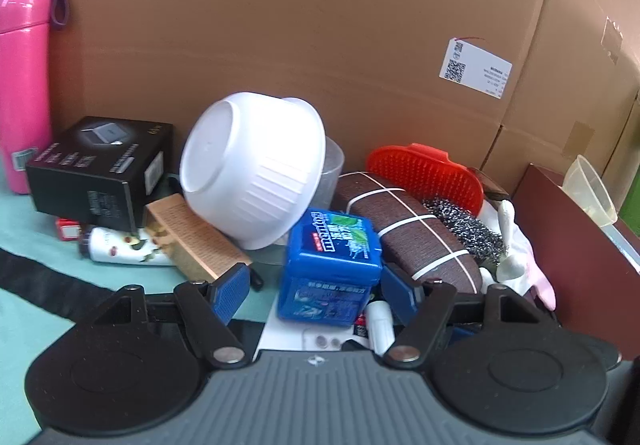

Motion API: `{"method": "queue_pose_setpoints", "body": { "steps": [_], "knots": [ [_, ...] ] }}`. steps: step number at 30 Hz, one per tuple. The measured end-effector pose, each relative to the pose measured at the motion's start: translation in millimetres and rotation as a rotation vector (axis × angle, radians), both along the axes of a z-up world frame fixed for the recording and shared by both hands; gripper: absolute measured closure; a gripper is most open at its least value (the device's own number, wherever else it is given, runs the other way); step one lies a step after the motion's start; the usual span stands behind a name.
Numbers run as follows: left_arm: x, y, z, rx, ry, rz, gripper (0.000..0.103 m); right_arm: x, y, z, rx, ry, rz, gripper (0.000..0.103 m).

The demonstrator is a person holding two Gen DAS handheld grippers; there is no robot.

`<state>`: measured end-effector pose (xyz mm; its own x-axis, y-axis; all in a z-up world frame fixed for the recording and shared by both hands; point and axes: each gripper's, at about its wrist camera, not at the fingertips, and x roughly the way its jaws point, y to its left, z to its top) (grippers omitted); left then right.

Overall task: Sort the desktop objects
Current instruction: 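Grasp the blue mints tub with the left gripper while the right grasps the white marker, then lift the mints tub with the left gripper while the right lifts the marker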

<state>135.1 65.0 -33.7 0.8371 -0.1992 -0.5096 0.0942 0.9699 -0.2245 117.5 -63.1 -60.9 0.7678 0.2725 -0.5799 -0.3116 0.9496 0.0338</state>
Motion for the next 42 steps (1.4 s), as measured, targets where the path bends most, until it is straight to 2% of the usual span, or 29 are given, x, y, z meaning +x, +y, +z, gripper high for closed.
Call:
{"method": "queue_pose_setpoints", "body": {
  "steps": [3, 4, 5, 8, 16, 23, 32, 37, 42],
  "knots": [
    [8.4, -3.3, -3.2, 0.001, 0.016, -0.02, 0.034, 2.3, 1.5, -2.1, -0.027, -0.012, -0.009, 0.058],
    [10.2, -3.4, -4.3, -0.011, 0.024, -0.033, 0.041, 2.2, 0.7, -2.0, -0.032, -0.015, -0.011, 0.064],
    [10.9, -3.7, -5.0, -0.018, 0.029, -0.037, 0.041, 2.1, -0.9, -1.7, -0.03, -0.015, -0.011, 0.073],
    [8.8, -5.0, -5.3, -0.01, 0.024, -0.033, 0.042, 0.7, -6.9, -0.1, -0.014, -0.007, -0.004, 0.083],
    [-15.8, -1.0, -1.7, -0.016, 0.041, -0.018, 0.042, -28.2, -16.9, 5.6, -0.051, -0.006, 0.046, 0.088],
    [-69.9, 2.6, -0.7, -0.008, 0.041, -0.02, 0.042, -83.5, -37.5, 5.0, -0.088, 0.001, 0.118, 0.089],
    [-136.5, -3.4, 0.9, 0.03, 0.036, -0.076, 0.042, -154.1, -71.2, 10.4, -0.065, 0.041, 0.152, 0.089],
    [-148.6, -7.4, 0.9, 0.039, 0.022, -0.071, 0.042, -167.5, -80.6, 11.2, -0.055, 0.049, 0.147, 0.087],
    [-147.0, -13.0, 4.5, 0.069, -0.009, -0.055, 0.042, -159.1, -72.3, 14.9, -0.063, 0.025, 0.143, 0.083]
  ]
}}
